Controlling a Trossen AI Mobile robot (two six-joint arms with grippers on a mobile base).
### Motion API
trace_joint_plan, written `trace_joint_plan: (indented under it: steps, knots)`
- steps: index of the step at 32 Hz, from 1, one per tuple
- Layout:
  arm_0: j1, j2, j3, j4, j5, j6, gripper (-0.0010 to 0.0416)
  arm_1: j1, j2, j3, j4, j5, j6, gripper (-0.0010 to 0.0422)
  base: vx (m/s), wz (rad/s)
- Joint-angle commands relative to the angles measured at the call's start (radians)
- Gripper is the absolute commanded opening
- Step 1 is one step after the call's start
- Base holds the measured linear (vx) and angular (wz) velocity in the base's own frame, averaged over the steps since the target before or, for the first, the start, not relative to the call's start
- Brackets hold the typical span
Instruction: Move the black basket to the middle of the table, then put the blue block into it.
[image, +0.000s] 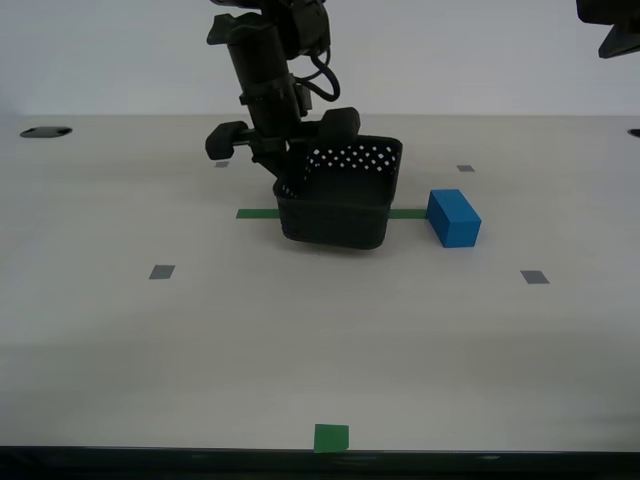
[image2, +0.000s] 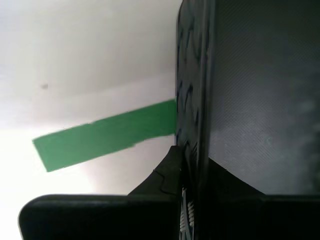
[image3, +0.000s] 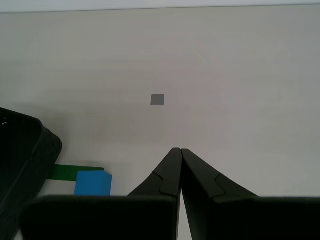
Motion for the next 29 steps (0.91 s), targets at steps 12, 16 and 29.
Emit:
trace_joint_plan:
  steps: [12, 16, 29]
  knots:
    - [0.005, 0.000, 0.001, -0.004, -0.002, -0.005, 0.0000, 0.004, 0.000, -0.006, -0.038, -0.021, 0.021, 0.0067, 0.000, 0.000]
    - [0.006, 0.000, 0.001, -0.008, -0.006, -0.012, 0.0000, 0.003, 0.000, -0.005, -0.037, -0.021, 0.020, 0.0157, 0.000, 0.000]
    - [0.040, 0.000, 0.001, -0.116, -0.182, -0.011, 0.0003, 0.077, -0.050, 0.304, -0.119, -0.195, 0.211, 0.0074, 0.000, 0.000]
